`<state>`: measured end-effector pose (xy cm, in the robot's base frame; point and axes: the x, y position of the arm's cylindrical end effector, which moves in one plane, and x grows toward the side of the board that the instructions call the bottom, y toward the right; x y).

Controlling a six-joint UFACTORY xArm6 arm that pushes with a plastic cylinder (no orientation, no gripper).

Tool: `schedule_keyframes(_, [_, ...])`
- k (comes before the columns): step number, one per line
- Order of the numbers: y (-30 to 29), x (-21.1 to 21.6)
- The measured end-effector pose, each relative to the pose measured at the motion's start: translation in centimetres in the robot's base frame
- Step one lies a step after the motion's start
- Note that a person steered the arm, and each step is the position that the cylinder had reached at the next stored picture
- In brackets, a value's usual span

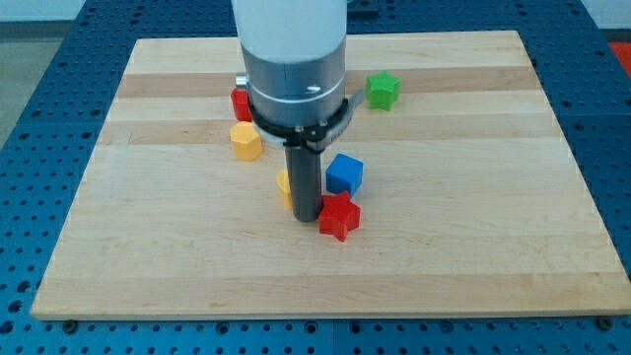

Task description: Place the blue cube towards the top right side of the red star

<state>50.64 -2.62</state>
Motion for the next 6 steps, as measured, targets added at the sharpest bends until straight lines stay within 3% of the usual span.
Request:
schedule_keyframes(4, [1.2, -0.8])
schedule_keyframes(6, [1.6, -3.9])
